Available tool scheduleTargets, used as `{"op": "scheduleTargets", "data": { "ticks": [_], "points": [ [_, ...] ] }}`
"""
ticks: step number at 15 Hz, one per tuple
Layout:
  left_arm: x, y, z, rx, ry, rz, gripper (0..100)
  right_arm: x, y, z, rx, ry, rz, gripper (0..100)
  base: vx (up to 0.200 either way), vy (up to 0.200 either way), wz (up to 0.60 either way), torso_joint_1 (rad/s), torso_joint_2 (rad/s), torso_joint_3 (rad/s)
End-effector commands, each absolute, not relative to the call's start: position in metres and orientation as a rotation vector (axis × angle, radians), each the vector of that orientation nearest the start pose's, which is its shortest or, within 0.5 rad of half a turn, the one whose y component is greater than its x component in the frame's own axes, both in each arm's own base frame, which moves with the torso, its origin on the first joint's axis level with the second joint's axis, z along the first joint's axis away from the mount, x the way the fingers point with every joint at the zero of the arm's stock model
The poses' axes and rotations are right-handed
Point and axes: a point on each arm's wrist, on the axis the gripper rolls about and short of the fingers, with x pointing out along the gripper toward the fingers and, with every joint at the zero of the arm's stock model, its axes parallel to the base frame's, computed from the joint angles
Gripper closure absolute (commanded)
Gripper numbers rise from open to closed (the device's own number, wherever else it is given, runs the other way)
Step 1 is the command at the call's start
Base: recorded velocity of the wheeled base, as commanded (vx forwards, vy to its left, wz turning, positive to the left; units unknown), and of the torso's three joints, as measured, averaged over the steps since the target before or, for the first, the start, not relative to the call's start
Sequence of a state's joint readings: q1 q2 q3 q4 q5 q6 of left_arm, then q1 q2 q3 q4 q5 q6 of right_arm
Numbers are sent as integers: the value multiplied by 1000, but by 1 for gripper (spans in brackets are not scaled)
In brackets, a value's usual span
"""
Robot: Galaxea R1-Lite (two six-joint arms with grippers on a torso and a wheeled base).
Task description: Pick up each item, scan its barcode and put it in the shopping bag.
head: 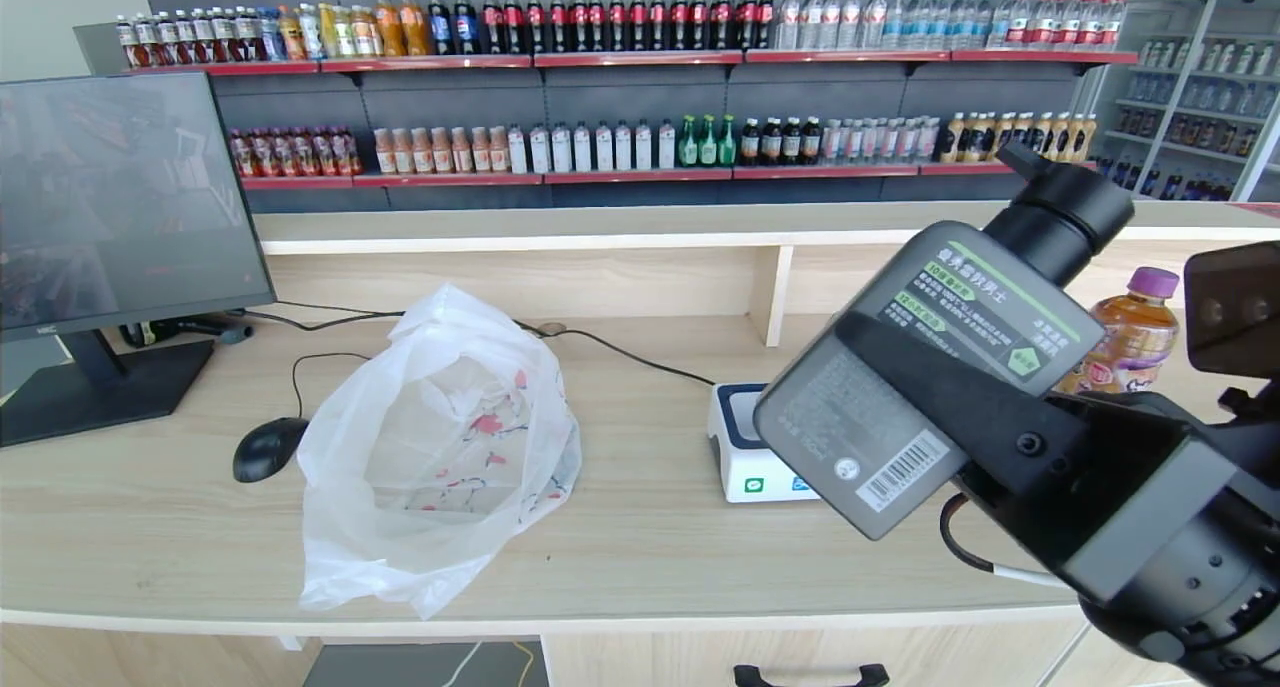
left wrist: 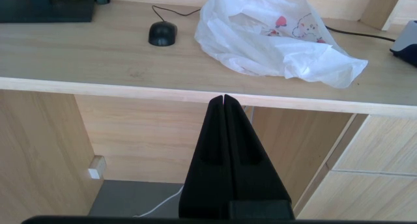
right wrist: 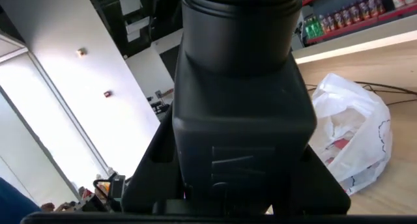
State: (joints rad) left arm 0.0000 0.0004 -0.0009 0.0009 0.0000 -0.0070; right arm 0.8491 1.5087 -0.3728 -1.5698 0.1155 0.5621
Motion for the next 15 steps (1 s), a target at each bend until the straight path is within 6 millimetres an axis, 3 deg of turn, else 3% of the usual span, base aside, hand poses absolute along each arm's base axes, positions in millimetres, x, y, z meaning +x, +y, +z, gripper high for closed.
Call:
{"op": "scheduleTargets", "data": {
  "ticks": [1, 5, 8, 12, 15],
  "points": [
    [-23, 0, 75, -8, 2, 0, 100, 151, 160, 203, 609, -126, 988, 100, 0, 0, 0, 0, 0, 0],
    [-23, 0, 75, -8, 2, 0, 100, 176, 153, 188, 445, -151, 861, 100, 0, 0, 0, 0, 0, 0],
    [-23, 0, 75, -8, 2, 0, 100, 192, 135, 169, 262, -155, 667, 100, 0, 0, 0, 0, 0, 0],
    [-23, 0, 75, -8, 2, 0, 100, 193, 122, 169, 99, -208, 393, 100, 0, 0, 0, 0, 0, 0],
    [-23, 0, 76, -8, 0, 0, 100, 189, 109, 162, 65, -180, 296, 100, 0, 0, 0, 0, 0, 0]
  ]
}}
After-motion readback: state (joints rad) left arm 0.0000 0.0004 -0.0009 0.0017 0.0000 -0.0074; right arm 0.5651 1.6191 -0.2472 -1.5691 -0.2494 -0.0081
